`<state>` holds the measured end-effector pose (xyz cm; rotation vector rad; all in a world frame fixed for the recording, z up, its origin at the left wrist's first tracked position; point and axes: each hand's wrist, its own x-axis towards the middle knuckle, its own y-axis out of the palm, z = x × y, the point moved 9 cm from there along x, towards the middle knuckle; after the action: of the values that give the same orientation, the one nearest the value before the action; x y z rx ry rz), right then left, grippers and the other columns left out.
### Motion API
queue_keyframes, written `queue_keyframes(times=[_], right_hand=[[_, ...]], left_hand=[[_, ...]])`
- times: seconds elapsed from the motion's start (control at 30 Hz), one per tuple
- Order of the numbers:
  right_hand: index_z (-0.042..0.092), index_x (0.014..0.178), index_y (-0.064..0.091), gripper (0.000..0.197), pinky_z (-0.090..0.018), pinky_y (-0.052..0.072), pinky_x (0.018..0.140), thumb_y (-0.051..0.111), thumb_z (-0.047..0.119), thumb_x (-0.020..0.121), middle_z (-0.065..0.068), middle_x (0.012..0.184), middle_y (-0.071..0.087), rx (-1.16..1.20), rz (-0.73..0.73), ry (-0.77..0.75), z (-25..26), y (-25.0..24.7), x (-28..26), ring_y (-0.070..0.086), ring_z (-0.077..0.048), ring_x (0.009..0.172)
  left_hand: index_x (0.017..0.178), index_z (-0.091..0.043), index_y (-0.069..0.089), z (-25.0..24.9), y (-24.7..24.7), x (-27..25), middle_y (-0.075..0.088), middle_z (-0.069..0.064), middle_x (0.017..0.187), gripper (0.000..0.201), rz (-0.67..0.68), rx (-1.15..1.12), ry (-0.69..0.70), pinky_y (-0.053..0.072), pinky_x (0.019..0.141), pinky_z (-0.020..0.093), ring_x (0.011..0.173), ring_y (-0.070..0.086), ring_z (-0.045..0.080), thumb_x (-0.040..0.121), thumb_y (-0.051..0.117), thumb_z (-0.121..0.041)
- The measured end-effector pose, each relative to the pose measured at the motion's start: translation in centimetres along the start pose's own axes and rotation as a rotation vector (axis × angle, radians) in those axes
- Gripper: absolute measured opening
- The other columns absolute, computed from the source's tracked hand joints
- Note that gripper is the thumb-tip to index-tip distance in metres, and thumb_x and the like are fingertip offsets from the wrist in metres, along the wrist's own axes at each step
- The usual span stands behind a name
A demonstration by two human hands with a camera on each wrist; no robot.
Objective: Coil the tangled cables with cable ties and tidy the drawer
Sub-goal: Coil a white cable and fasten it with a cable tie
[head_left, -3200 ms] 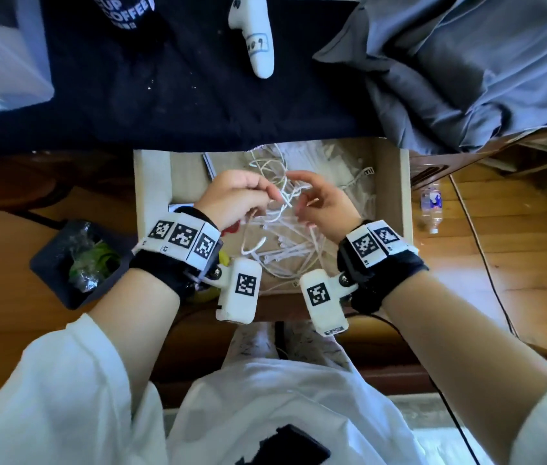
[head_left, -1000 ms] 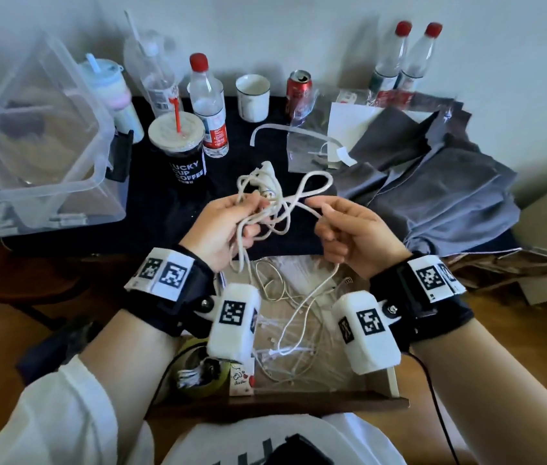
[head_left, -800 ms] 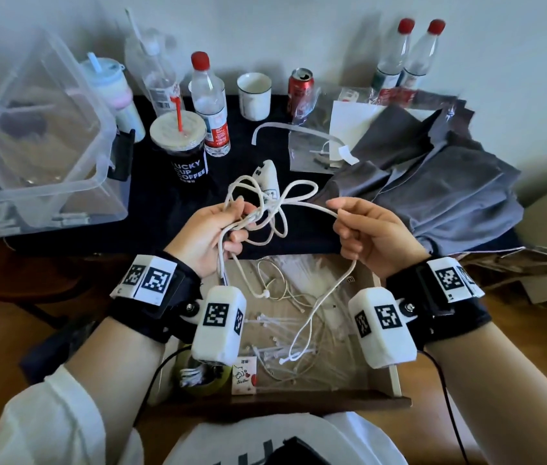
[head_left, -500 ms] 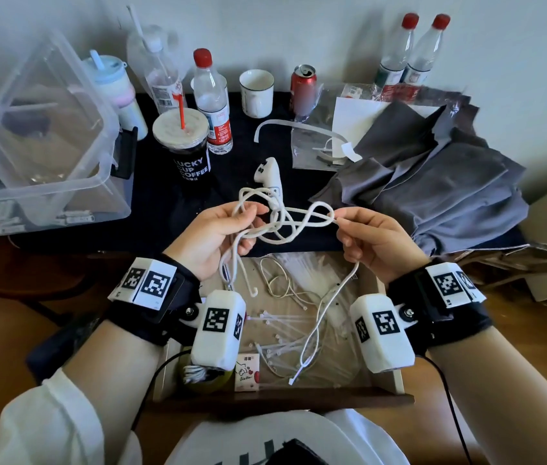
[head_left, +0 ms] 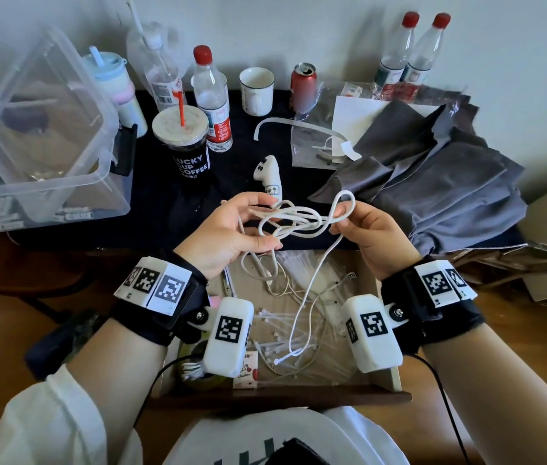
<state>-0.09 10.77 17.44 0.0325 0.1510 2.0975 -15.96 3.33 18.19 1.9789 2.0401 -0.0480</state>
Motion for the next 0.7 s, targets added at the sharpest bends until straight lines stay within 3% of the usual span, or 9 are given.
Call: queue_keyframes(times=[0.13, 0.23, 0.33, 0.4, 0.5, 0.6, 0.7], right_hand=[[0.022, 0.069, 0.068, 0.021, -0.011, 0.042, 0.07, 0.056, 0.005, 0.074, 0.013, 0.068, 0.063, -0.044, 0.066, -0.064, 0.9, 0.4, -0.3, 0.055, -0.001, 0.068], [0.029, 0.069, 0.071, 0.029, -0.011, 0.044, 0.073, 0.057, 0.004, 0.075, 0.013, 0.071, 0.065, -0.089, 0.12, -0.087, 1.2, 0.9, -0.7, 0.057, 0.001, 0.07], [0.031, 0.069, 0.071, 0.031, -0.013, 0.045, 0.074, 0.057, 0.004, 0.077, 0.013, 0.072, 0.066, -0.108, 0.162, -0.108, 1.6, 1.5, -0.9, 0.058, 0.001, 0.072], [0.03, 0.07, 0.071, 0.03, -0.014, 0.046, 0.074, 0.057, 0.005, 0.078, 0.011, 0.072, 0.066, -0.101, 0.164, -0.118, 1.9, 1.5, -0.9, 0.058, -0.001, 0.072], [0.026, 0.07, 0.072, 0.025, -0.016, 0.048, 0.068, 0.062, 0.005, 0.081, 0.008, 0.068, 0.066, -0.004, 0.063, -0.119, 2.0, 0.5, -0.6, 0.059, -0.003, 0.065], [0.021, 0.075, 0.068, 0.013, -0.016, 0.047, 0.061, 0.065, 0.009, 0.08, 0.008, 0.066, 0.065, 0.084, -0.145, -0.139, 2.1, -1.9, -0.3, 0.055, -0.005, 0.058], [0.012, 0.083, 0.061, 0.016, -0.015, 0.046, 0.053, 0.055, -0.002, 0.087, 0.008, 0.062, 0.062, 0.065, -0.231, -0.136, 2.3, -3.4, -0.1, 0.049, -0.004, 0.049]], left_hand=[[0.116, -0.027, 0.05, -0.3, -0.7, 0.1, 0.059, 0.004, 0.112, 0.067, -0.085, 0.064, 0.078, 0.057, 0.068, 0.025, 0.079, 0.061, 0.018, 0.071, 0.064, 0.022], [0.121, -0.031, 0.047, -0.7, -0.9, 0.0, 0.057, 0.001, 0.115, 0.076, -0.113, 0.121, 0.145, 0.057, 0.07, 0.025, 0.075, 0.062, 0.012, 0.07, 0.067, 0.021], [0.12, -0.022, 0.05, -0.6, -0.9, -0.1, 0.06, 0.002, 0.109, 0.069, -0.121, 0.141, 0.138, 0.057, 0.068, 0.024, 0.076, 0.065, 0.008, 0.069, 0.067, 0.022], [0.11, -0.015, 0.053, -0.5, -0.9, -0.1, 0.065, 0.001, 0.097, 0.057, -0.118, 0.15, 0.126, 0.057, 0.067, 0.023, 0.075, 0.066, 0.005, 0.069, 0.067, 0.022], [0.097, -0.012, 0.057, -0.2, -0.8, 0.0, 0.069, -0.002, 0.081, 0.044, -0.079, 0.179, 0.097, 0.056, 0.068, 0.024, 0.072, 0.064, 0.007, 0.071, 0.066, 0.021], [0.098, -0.014, 0.059, 0.2, -1.0, -0.1, 0.071, -0.002, 0.082, 0.043, -0.049, 0.146, 0.067, 0.055, 0.067, 0.021, 0.073, 0.065, 0.007, 0.073, 0.063, 0.02], [0.101, -0.015, 0.06, 0.5, -1.0, -0.2, 0.072, 0.0, 0.082, 0.044, -0.037, 0.082, 0.039, 0.054, 0.066, 0.019, 0.077, 0.067, 0.008, 0.075, 0.059, 0.021]])
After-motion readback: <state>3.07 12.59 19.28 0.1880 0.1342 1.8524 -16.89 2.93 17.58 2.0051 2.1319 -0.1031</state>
